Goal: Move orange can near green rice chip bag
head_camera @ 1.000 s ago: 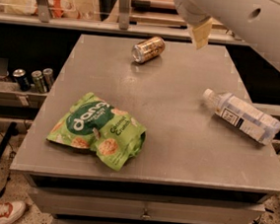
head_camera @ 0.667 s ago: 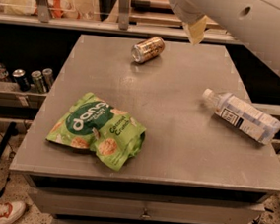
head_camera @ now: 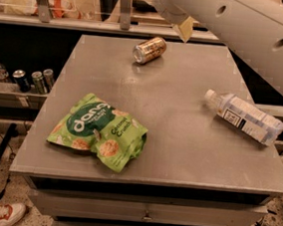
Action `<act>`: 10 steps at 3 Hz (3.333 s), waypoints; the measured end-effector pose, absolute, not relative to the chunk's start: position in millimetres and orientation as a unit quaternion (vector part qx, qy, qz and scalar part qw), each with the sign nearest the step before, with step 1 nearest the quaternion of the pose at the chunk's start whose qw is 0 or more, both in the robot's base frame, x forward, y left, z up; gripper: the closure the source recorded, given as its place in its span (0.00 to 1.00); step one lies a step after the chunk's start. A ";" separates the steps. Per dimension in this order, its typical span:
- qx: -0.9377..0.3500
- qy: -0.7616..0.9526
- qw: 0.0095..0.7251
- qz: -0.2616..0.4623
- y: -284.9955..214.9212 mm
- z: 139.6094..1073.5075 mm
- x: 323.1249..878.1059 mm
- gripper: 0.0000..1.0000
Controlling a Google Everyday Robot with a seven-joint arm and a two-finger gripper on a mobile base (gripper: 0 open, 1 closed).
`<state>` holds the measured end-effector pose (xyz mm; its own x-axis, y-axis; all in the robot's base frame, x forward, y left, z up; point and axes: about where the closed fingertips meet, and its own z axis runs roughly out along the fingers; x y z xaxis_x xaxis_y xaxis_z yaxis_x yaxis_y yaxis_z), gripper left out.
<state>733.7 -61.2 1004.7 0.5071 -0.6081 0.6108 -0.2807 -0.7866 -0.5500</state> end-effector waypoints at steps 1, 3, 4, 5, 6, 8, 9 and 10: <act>-0.862 0.231 0.171 -0.418 -49.4 992.2 742.5 0.00; -0.871 0.227 0.155 -0.408 -42.5 987.6 749.9 0.00; -0.884 0.233 0.116 -0.388 -39.2 976.5 769.6 0.00; -0.896 0.258 0.063 -0.357 -42.9 963.6 783.4 0.00; -0.899 0.290 0.037 -0.327 -46.8 948.0 788.9 0.00; -0.893 0.337 0.041 -0.295 -44.8 928.3 791.7 0.00; -0.888 0.348 0.045 -0.298 -41.6 917.1 797.8 0.00; -0.889 0.344 0.043 -0.298 -34.2 901.6 805.2 0.00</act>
Offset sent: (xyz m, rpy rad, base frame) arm 0.0083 0.0111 -0.0118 -0.0663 0.0185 0.0407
